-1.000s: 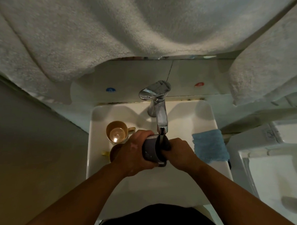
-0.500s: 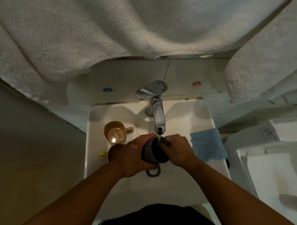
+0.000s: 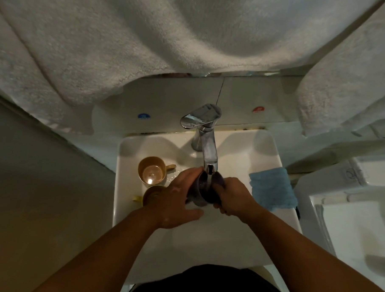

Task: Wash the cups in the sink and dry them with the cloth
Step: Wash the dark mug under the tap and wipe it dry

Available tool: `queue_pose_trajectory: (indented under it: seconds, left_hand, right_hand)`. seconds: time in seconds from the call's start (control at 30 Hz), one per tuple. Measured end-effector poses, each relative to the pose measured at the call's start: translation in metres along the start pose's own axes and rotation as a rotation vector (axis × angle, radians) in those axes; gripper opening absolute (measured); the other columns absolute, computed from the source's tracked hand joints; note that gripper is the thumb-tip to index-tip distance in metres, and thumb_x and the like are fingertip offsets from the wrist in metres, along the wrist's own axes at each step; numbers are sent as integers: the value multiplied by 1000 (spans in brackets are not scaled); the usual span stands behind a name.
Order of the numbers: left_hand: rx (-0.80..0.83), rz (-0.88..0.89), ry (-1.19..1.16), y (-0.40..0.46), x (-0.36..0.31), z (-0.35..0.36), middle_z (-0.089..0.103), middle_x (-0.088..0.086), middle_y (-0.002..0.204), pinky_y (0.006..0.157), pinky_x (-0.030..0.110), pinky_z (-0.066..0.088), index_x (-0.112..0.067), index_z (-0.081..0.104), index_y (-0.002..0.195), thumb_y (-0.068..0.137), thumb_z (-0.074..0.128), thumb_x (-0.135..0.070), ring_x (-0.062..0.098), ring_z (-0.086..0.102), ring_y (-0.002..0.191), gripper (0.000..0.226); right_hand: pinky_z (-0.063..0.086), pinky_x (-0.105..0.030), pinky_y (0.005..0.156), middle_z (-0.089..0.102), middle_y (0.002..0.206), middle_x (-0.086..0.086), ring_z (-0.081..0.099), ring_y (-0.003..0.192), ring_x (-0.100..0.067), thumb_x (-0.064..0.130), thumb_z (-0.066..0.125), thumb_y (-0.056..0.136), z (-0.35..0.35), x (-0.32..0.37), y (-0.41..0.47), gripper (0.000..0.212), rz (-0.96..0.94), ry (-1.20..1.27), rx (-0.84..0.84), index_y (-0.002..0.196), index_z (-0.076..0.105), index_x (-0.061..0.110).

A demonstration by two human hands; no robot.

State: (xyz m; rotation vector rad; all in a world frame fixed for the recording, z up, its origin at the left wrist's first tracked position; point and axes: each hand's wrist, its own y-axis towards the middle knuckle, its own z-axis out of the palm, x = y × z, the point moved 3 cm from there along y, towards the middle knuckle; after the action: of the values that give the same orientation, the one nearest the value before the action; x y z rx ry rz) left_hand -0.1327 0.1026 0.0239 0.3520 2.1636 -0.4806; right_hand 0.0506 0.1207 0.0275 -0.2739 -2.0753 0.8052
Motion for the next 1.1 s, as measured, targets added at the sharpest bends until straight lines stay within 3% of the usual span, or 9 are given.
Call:
queue_pose_trajectory:
  seconds: [0.13,0.23,0.3,0.4,0.5,0.63,0.8,0.9,1.1]
  left_hand:
    - [-146,72,99,5,-2,1,53,-5,146,113,37,43,-22,44,149,61,95,-38,12,48,133,102]
    - [-112,57,25,6,-3,-1,60,-10,136,104,28,50,-26,48,145,60,96,-32,6,56,123,98]
    - [-136,46,22,4,0,-3,58,-10,136,102,25,50,-28,45,146,62,95,-34,5,54,122,98]
    - [-223,29,125,-2,6,-4,48,-5,139,98,28,48,-27,47,143,54,96,-45,10,47,121,103]
    - [-242,36,194,-4,9,-5,50,-1,134,95,31,49,-23,50,141,52,95,-47,11,48,115,103]
    - [-267,40,178,-2,9,-10,47,-1,132,92,33,57,-24,52,142,57,92,-45,15,53,112,96]
    - [-322,39,250,2,-6,-11,42,6,142,91,23,44,-18,48,145,47,95,-56,10,43,114,115]
    - [-320,45,270,2,-12,-11,45,10,139,87,25,49,-15,57,135,44,97,-52,13,49,106,106]
    - [-307,34,215,1,-8,-11,42,5,140,87,18,44,-19,58,133,48,94,-51,9,47,109,98]
  right_hand:
    - [47,-26,56,67,69,2,58,57,-13,23,64,94,6,6,-4,14,-77,-34,108,88,69,12]
    - [54,-33,76,69,86,2,65,78,-17,31,62,95,-3,14,1,16,-213,-486,-25,90,67,16]
    - [59,-40,72,73,82,-8,69,72,-24,30,53,99,-4,18,2,30,-158,-401,-77,86,70,9]
    - [52,-28,48,71,69,-11,63,48,-16,26,52,100,4,12,-3,29,31,-53,28,87,69,6]
    - [48,-24,50,69,69,-6,58,51,-11,22,57,98,9,15,-13,17,-23,13,187,89,67,12]
    - [55,-34,68,70,76,-6,68,67,-22,29,48,103,-7,19,0,29,-188,-336,0,92,67,10]
    - [40,-26,43,62,59,-5,51,44,-14,30,50,103,5,9,-7,34,-24,118,25,83,67,8]
    - [35,-24,46,58,59,-3,45,48,-13,15,55,99,7,9,-15,15,-23,262,178,90,64,9]
    - [49,-23,64,69,85,-4,66,73,-18,19,56,99,-3,21,-4,11,-277,-396,-9,100,67,15]
